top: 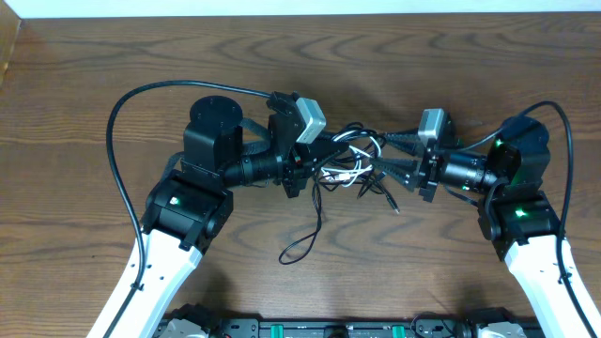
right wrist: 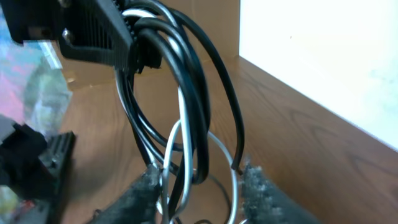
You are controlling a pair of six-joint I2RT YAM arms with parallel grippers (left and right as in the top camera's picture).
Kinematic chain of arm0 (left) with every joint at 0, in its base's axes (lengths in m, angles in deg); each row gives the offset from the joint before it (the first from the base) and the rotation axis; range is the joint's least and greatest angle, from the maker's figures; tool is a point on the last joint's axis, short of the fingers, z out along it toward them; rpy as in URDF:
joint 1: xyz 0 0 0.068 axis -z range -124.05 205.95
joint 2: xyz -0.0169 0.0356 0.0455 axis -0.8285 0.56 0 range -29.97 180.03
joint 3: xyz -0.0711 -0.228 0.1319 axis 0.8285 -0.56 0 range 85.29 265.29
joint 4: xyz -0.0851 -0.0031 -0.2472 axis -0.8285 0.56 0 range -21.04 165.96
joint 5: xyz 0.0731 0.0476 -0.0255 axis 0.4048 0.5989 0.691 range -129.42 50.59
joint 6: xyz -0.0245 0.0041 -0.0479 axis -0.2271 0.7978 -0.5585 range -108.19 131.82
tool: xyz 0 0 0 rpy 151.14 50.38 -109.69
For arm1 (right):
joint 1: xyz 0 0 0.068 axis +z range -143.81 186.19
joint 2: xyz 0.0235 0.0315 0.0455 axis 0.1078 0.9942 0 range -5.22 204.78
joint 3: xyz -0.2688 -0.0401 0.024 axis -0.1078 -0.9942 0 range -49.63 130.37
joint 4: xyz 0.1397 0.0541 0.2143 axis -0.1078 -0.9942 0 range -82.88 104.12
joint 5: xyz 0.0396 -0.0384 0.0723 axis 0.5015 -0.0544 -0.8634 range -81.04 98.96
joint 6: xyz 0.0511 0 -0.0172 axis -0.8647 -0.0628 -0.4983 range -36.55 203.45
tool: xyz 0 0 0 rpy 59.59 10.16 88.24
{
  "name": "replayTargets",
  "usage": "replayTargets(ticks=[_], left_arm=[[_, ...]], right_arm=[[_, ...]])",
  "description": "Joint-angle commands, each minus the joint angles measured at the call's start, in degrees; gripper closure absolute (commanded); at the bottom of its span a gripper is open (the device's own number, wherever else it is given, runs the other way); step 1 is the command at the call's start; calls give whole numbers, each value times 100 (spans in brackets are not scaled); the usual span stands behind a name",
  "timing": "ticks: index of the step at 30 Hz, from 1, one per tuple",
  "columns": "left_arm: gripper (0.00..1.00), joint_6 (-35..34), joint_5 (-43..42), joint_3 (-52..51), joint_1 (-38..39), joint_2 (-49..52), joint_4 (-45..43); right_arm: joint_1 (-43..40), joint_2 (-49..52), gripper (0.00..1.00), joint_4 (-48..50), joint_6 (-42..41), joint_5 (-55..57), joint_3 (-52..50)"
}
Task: Untangle cables
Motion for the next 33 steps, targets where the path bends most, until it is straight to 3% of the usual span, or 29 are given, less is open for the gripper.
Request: replayTargets(ticks=[1,7,16,21,33], left_arm=[[92,33,-133,116,-7,-33,-46],[92,35,-129,116,-9,-31,-42],[92,37,-81,116,-13,-31,28],[92,37,238,116,-13,-31,328],[92,37,236,114,-13,-31,369]], right_arm=[[28,2,72,2,44,0,9],[26,2,99,0,39,72,9],[9,0,99,26,-9,146,9],[-70,-13,99,619,-857,-2,9],[-68,-59,99,1137,-1172,-439,9]])
